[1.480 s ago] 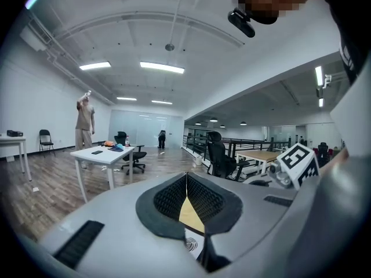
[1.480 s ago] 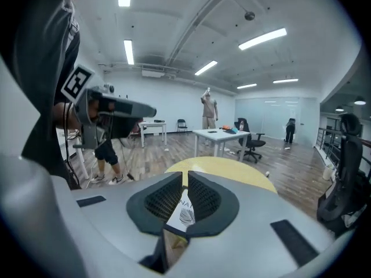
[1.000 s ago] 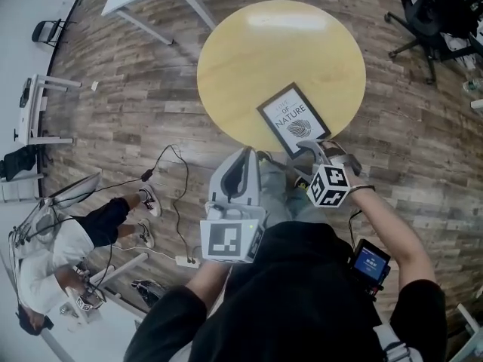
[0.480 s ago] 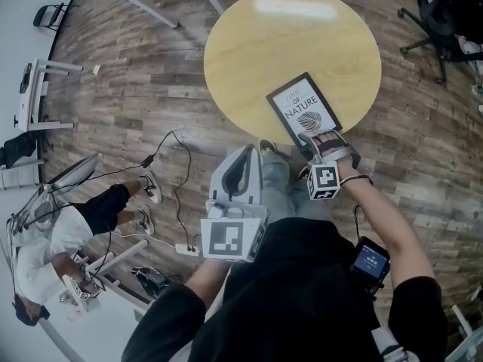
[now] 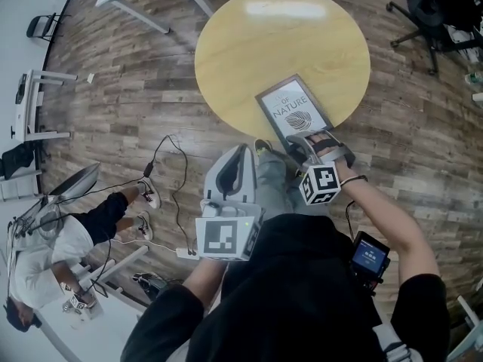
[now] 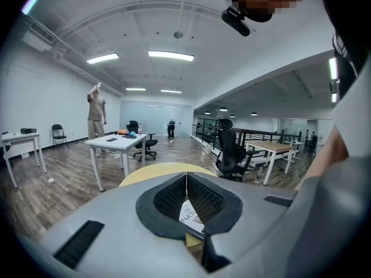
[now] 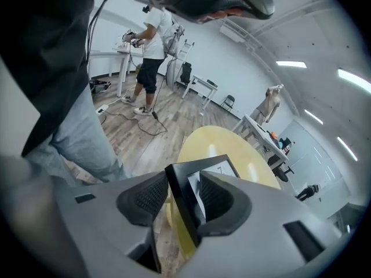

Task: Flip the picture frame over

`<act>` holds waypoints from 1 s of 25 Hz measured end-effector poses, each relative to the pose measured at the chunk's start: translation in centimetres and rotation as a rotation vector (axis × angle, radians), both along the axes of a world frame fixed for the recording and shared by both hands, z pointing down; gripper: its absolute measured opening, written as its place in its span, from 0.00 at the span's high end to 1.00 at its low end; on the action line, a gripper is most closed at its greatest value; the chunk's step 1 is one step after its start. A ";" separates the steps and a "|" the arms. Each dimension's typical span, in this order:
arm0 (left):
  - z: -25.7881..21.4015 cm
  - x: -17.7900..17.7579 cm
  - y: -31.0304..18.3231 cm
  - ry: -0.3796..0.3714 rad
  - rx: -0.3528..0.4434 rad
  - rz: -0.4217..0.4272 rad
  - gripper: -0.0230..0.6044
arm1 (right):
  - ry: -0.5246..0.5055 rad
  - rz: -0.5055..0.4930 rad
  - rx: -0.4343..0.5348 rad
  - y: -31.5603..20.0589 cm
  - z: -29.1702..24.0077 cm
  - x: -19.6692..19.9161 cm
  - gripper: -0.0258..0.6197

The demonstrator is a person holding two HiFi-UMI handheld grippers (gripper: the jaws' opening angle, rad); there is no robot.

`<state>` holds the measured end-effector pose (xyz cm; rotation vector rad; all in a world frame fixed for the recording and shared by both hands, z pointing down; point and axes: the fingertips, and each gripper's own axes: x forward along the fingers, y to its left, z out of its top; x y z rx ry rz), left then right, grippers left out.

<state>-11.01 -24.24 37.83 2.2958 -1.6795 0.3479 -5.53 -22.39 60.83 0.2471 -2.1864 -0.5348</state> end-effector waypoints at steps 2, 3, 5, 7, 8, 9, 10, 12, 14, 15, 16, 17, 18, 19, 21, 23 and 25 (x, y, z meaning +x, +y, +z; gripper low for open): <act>0.0 -0.1 0.1 -0.011 0.002 0.002 0.93 | -0.050 0.017 -0.006 -0.2 -1.8 -0.6 0.70; -0.2 -0.1 0.2 -0.010 0.010 0.003 0.93 | -0.076 0.021 -0.007 -0.2 -2.8 -0.9 0.72; -0.5 -0.1 0.3 -0.013 0.025 0.007 0.93 | -0.134 0.031 -0.019 -0.4 -5.1 -1.5 0.74; -0.7 0.0 0.4 -0.011 0.026 0.004 0.93 | -0.201 0.052 -0.054 -0.6 -7.4 -2.0 0.75; -0.8 0.1 0.4 -0.004 0.026 0.000 0.93 | -0.239 0.070 -0.080 -0.8 -8.5 -2.2 0.76; -0.9 0.0 0.3 -0.005 0.030 -0.002 0.93 | -0.283 0.093 -0.113 -1.1 -9.6 -2.4 0.76; -0.9 -0.1 0.3 -0.012 0.033 -0.001 0.93 | -0.334 0.120 -0.155 -1.5 -10.7 -2.5 0.77; -0.9 -0.4 0.2 -0.022 0.032 -0.011 0.93 | -0.452 0.180 -0.264 -2.5 -13.0 -2.5 0.77; -1.1 -0.5 0.2 -0.021 0.035 -0.014 0.93 | -0.586 0.264 -0.410 -3.7 -15.0 -1.9 0.77; -1.1 -0.4 0.2 -0.020 0.039 -0.011 0.93 | -0.659 0.324 -0.493 -4.4 -15.8 -1.3 0.77; -1.2 -0.5 0.3 -0.019 0.041 -0.009 0.93 | -0.733 0.392 -0.577 -5.2 -16.4 -0.5 0.77; -1.2 -0.6 0.4 -0.017 0.043 -0.010 0.93 | -0.802 0.460 -0.658 -6.0 -16.8 0.4 0.77; -1.3 -0.7 0.4 -0.015 0.046 -0.012 0.93 | -0.863 0.524 -0.727 -6.8 -16.9 1.3 0.77; -1.4 -0.9 0.4 -0.014 0.050 -0.014 0.93 | -0.913 0.581 -0.777 -7.6 -16.8 2.2 0.78; -1.9 -1.1 -0.1 -0.018 0.062 -0.017 0.93 | -0.986 0.678 -0.826 -9.3 -16.5 4.1 0.79; -2.1 -0.9 -0.4 -0.022 0.065 -0.017 0.93 | -1.034 0.772 -0.854 -10.5 -15.7 6.2 0.80; -1.8 -0.5 -0.5 -0.022 0.056 -0.009 0.93 | -1.053 0.860 -0.861 -11.2 -14.5 8.2 0.81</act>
